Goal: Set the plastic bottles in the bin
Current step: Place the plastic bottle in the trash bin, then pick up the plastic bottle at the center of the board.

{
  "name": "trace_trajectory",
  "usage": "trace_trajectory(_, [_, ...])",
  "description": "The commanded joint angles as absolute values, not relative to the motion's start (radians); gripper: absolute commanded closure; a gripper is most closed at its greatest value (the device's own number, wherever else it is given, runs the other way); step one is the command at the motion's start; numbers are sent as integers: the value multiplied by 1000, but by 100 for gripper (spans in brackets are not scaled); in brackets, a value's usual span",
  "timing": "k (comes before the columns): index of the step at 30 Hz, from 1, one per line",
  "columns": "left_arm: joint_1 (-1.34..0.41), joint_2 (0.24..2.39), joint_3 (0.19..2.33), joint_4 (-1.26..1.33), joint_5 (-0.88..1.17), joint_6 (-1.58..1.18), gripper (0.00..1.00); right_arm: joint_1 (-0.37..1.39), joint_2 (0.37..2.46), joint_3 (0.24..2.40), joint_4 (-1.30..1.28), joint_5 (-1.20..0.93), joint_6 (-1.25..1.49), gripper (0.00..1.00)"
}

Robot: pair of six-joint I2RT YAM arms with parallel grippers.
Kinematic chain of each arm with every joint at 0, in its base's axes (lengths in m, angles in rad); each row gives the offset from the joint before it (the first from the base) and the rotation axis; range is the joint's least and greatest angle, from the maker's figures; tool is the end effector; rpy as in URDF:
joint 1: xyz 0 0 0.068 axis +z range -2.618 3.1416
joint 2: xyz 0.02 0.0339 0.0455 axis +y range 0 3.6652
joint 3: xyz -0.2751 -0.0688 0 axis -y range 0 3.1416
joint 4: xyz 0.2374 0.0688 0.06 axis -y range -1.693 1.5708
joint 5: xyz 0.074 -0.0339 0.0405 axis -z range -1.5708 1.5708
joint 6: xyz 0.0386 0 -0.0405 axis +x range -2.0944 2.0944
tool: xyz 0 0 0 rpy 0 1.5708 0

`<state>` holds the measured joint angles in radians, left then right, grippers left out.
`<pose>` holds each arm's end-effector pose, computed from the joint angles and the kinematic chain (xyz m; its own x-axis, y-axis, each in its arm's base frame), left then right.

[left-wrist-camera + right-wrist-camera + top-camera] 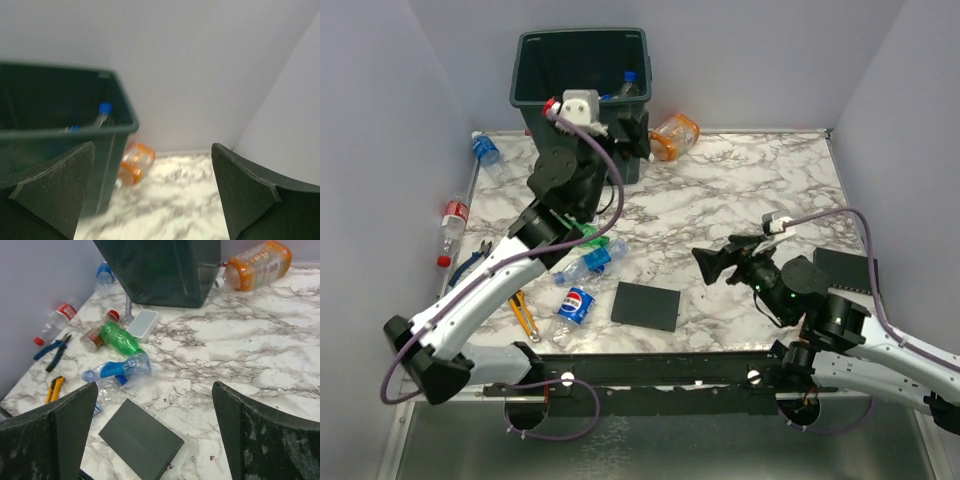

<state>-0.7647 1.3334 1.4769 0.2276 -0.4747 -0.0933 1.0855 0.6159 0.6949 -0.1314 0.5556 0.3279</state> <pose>0.2162 -0.1829 0.5135 0.2318 -0.3372 -0.9124 0.3314 0.9092 -0.2519 0.0805 0.1090 0.3454 -0.1860 0.2338 -0.9543 -0.4710 0.8312 0.2955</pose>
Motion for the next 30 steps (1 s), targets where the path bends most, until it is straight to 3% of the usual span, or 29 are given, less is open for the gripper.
trace_trajectory(1, [-762, 1163, 1225, -18, -529, -207, 1, 1088, 706, 722, -184, 629, 334, 0])
trace_trajectory(5, [-761, 996, 1040, -138, -631, -245, 1, 1080, 855, 723, -141, 529, 390, 0])
trace_trajectory(10, [-759, 818, 825, -155, -741, -346, 1, 1024, 1155, 811, -32, 209, 452, 0])
trace_trajectory(14, [-758, 728, 717, -149, -877, -441, 1, 1024, 1354, 918, 50, 58, 317, 0])
trace_trajectory(21, [-757, 576, 603, -146, -1034, -515, 1, 1025, 1626, 1147, -24, 43, -78, 5])
trace_trajectory(30, [-757, 444, 562, -131, -1053, -437, 1, 1025, 1733, 1147, 51, 37, -462, 19])
